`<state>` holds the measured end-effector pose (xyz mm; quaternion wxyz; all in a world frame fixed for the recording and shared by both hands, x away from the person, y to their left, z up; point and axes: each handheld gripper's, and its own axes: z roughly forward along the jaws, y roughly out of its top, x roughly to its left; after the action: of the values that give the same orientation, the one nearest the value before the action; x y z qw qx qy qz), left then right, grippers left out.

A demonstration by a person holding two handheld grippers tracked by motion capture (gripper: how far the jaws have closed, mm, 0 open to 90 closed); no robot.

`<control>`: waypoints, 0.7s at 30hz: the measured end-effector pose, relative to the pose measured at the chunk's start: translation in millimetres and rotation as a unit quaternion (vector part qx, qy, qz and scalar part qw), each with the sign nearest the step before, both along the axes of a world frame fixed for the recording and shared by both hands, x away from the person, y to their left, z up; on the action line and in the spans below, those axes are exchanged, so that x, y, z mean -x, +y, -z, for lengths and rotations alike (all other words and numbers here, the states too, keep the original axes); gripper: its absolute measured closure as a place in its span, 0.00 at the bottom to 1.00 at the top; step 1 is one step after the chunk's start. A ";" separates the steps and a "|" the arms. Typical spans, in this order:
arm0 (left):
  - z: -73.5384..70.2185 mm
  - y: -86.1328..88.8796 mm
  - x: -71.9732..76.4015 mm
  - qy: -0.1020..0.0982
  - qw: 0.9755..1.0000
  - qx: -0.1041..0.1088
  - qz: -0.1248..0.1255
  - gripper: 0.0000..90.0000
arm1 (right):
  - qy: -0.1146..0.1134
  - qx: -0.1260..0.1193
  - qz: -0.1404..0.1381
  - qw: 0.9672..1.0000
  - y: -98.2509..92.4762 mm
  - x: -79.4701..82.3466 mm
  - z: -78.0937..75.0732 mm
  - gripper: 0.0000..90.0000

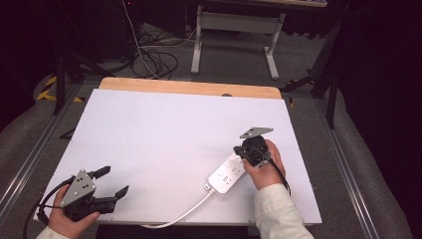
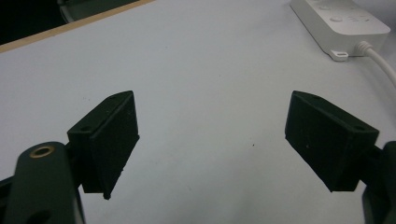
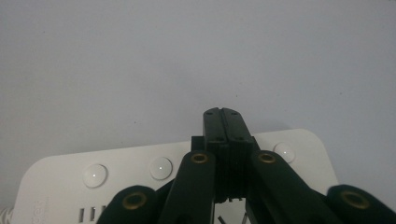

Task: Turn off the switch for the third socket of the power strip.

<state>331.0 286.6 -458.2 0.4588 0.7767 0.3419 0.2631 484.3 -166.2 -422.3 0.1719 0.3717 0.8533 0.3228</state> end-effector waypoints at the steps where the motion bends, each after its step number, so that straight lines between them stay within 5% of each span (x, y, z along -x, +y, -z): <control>1: 0.0 0.1 0.2 0.001 1.000 0.000 0.000 0.20 | -0.002 -0.002 0.001 1.000 -0.5 0.5 -1.4 1.00; 13: 0.2 -0.5 0.2 0.002 1.000 0.002 -0.001 0.20 | -0.040 -0.030 -0.006 0.999 -1.5 13.4 -15.5 1.00; 21: 0.2 -0.3 -0.3 0.003 1.000 0.000 -0.001 0.20 | -0.043 -0.036 -0.016 0.998 -0.2 18.2 -20.9 1.00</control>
<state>331.3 286.3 -458.4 0.4573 0.7775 0.3437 0.2611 466.1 -166.3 -401.4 0.1903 0.3498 0.8388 0.3714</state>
